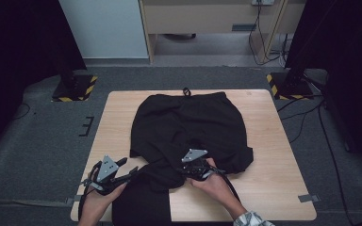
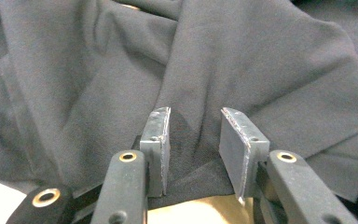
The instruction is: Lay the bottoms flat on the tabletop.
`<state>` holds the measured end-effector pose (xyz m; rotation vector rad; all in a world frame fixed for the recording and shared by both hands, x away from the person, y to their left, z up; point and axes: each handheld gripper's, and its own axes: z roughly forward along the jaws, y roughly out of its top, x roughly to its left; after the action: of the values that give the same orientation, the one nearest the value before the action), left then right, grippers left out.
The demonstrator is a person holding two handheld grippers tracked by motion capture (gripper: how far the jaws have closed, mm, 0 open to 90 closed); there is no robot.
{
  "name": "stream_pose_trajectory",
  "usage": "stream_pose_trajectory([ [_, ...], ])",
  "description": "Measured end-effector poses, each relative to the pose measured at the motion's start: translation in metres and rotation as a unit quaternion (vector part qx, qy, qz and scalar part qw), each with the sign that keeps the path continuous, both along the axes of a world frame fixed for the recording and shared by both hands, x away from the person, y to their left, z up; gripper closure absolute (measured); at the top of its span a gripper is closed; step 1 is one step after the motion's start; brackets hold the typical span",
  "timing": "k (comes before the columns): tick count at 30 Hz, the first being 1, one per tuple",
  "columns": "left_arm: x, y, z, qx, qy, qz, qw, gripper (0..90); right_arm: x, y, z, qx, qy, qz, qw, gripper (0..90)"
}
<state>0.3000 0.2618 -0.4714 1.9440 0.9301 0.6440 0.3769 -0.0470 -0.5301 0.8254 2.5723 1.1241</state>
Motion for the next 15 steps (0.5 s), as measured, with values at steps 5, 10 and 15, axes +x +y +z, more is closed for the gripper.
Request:
stream_pose_trajectory([
  [5, 0.003, -0.004, 0.008, 0.011, -0.009, -0.007, 0.9999, 43.8, -0.013, -0.008, 0.001, 0.0, 0.005, 0.012, 0.9999, 65.0],
  [10, 0.023, -0.013, 0.009, 0.032, 0.001, -0.017, 0.9994, 43.8, -0.021, -0.007, 0.002, -0.006, 0.006, 0.025, 0.9997, 64.3],
  [15, 0.052, -0.027, -0.005, 0.043, 0.019, -0.013, 0.9988, 42.6, -0.015, -0.006, 0.012, 0.003, -0.01, 0.011, 0.9999, 59.0],
])
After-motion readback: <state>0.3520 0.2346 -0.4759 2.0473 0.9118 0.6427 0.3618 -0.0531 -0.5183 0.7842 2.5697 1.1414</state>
